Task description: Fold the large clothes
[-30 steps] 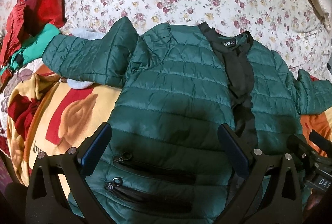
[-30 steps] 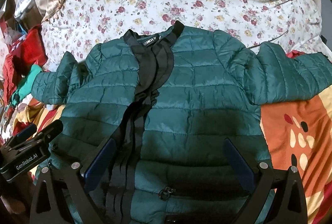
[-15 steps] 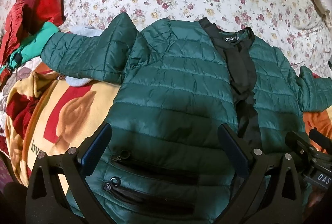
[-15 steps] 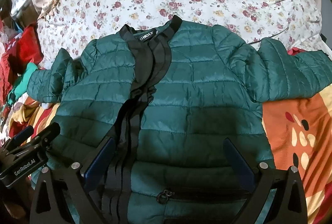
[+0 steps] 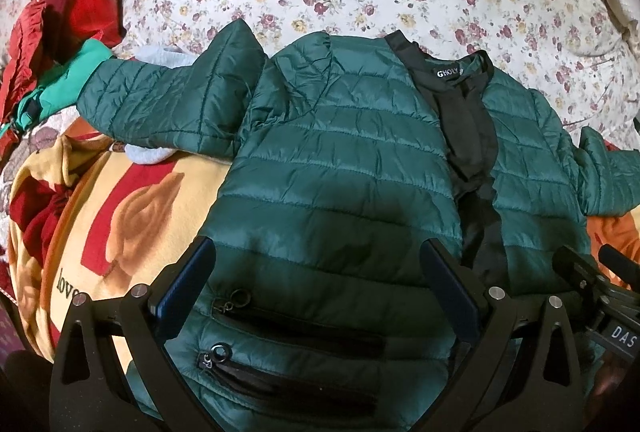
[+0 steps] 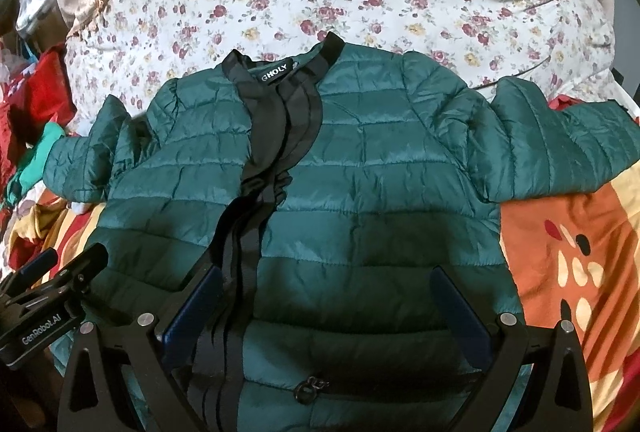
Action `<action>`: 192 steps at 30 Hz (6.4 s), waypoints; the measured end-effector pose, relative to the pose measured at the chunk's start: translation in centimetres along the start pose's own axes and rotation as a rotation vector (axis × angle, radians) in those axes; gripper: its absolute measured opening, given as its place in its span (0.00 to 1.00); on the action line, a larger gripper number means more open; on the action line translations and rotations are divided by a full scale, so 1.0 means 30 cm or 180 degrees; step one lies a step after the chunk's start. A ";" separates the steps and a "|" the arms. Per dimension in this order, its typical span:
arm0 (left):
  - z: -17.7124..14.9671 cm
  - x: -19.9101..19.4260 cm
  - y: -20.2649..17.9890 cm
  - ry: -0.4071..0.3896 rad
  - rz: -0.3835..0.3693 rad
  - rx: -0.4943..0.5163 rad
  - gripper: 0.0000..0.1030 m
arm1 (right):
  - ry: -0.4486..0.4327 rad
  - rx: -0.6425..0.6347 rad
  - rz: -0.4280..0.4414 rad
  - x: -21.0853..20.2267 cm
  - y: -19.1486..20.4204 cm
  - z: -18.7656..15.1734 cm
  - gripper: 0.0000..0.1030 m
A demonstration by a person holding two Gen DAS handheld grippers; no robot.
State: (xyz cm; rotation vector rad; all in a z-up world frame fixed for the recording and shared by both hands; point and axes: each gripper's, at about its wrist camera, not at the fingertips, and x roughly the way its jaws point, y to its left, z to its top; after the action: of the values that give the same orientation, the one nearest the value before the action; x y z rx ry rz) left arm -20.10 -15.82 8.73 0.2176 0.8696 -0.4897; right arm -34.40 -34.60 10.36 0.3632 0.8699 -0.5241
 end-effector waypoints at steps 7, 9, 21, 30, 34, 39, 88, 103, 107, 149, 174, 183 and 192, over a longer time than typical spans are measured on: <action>0.003 0.012 0.000 0.0026 -0.0027 -0.0007 0.99 | 0.0025 0.0053 -0.0031 0.011 -0.015 0.006 1.00; 0.005 0.017 -0.002 0.0047 -0.0044 -0.0012 0.99 | 0.0035 0.0049 -0.0044 0.013 -0.017 0.009 1.00; 0.029 0.038 0.005 0.0060 -0.0026 -0.0037 0.99 | 0.0125 0.0035 -0.0053 0.054 -0.014 0.030 1.00; 0.041 0.076 0.025 0.0078 0.0045 -0.0048 0.99 | 0.0217 0.0184 0.0074 0.090 -0.018 0.042 1.00; 0.055 0.089 0.029 0.0040 0.0052 -0.0061 0.99 | 0.0164 0.0167 0.0022 0.092 -0.007 0.054 1.00; 0.070 0.117 0.035 -0.0006 0.0005 -0.0113 0.99 | 0.0066 0.0181 -0.0048 0.102 -0.005 0.070 1.00; 0.166 0.110 -0.008 0.0009 0.0042 -0.0013 0.99 | -0.0010 0.0066 0.0000 0.106 0.000 0.136 1.00; 0.158 0.170 0.002 0.0039 0.0120 -0.0030 0.99 | 0.0098 0.0061 -0.0040 0.182 0.011 0.126 1.00; 0.158 0.183 0.008 0.0057 0.0128 -0.0053 0.99 | 0.0121 0.0062 -0.0025 0.195 0.013 0.122 1.00; 0.448 0.334 1.034 -0.0179 0.1391 -0.1573 0.99 | 0.0340 -0.0145 0.0203 0.262 0.141 0.107 1.00; 0.429 0.057 0.892 -0.0482 0.0529 -0.1018 0.07 | 0.0399 -0.0161 0.0204 0.291 0.169 0.114 1.00; 0.404 -0.071 0.429 -0.0464 -0.0141 -0.0236 0.07 | 0.0318 -0.0073 0.0094 0.261 0.077 0.160 1.00; 0.306 0.055 -0.059 -0.0174 -0.0488 0.0336 0.07 | 0.0188 0.0147 -0.0024 0.191 -0.090 0.181 1.00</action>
State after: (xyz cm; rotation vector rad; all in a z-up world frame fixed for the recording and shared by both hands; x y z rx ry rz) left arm -13.87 -21.36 13.30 0.2340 0.8114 -0.6826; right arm -29.52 -41.17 8.79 0.4193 0.9178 -0.5434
